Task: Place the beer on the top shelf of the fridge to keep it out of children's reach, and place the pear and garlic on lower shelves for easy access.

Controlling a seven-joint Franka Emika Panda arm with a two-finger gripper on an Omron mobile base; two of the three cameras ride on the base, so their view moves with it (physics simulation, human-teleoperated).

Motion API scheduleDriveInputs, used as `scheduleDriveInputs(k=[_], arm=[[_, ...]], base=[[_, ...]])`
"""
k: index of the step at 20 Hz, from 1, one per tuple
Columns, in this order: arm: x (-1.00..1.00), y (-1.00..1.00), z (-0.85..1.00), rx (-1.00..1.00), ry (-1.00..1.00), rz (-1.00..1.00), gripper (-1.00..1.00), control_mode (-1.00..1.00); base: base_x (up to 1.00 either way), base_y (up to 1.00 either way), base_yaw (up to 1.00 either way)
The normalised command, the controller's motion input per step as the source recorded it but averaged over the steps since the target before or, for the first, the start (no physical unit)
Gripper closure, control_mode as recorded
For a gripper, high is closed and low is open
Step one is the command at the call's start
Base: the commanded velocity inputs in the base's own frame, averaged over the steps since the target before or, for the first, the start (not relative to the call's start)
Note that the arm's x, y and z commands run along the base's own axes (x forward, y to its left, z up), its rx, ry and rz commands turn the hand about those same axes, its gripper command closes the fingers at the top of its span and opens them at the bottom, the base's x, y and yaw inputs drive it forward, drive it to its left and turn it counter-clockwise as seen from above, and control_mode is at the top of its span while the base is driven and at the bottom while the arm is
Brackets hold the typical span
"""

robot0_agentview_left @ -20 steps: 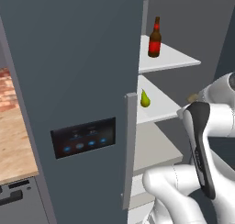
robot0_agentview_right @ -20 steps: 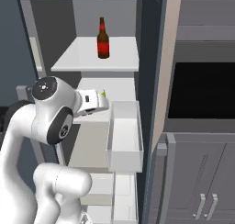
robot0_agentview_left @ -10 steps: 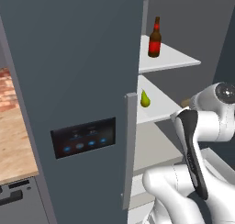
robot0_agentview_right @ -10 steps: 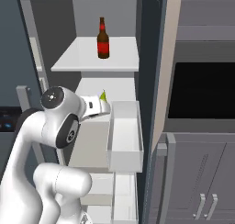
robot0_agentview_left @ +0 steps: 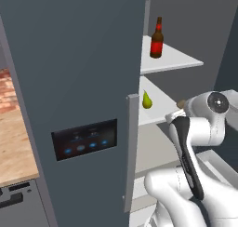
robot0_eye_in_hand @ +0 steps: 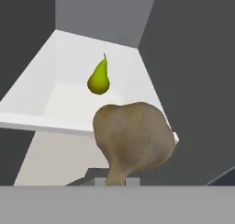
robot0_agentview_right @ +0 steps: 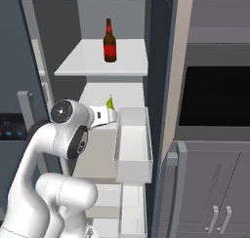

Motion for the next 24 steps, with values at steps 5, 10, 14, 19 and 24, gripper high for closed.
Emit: scheduleDriveInputs(k=[5,10,14,19,24], arm=[[0.48,0.0,-0.08,0.07,0.0,0.01,1.0,-1.0],[0.52,0.0,-0.31,0.05,0.0,0.02,1.0,-1.0],[0.49,0.0,-0.41,0.0,0.0,0.01,1.0,-1.0],[0.5,0.0,-0.42,0.0,0.0,0.0,1.0,-1.0],[0.55,0.0,-0.34,0.0,0.0,0.0,1.0,-1.0]], base=[[0.0,0.0,0.0],[0.0,0.0,0.0],[0.0,0.0,0.0],[0.0,0.0,0.0],[0.0,0.0,0.0]])
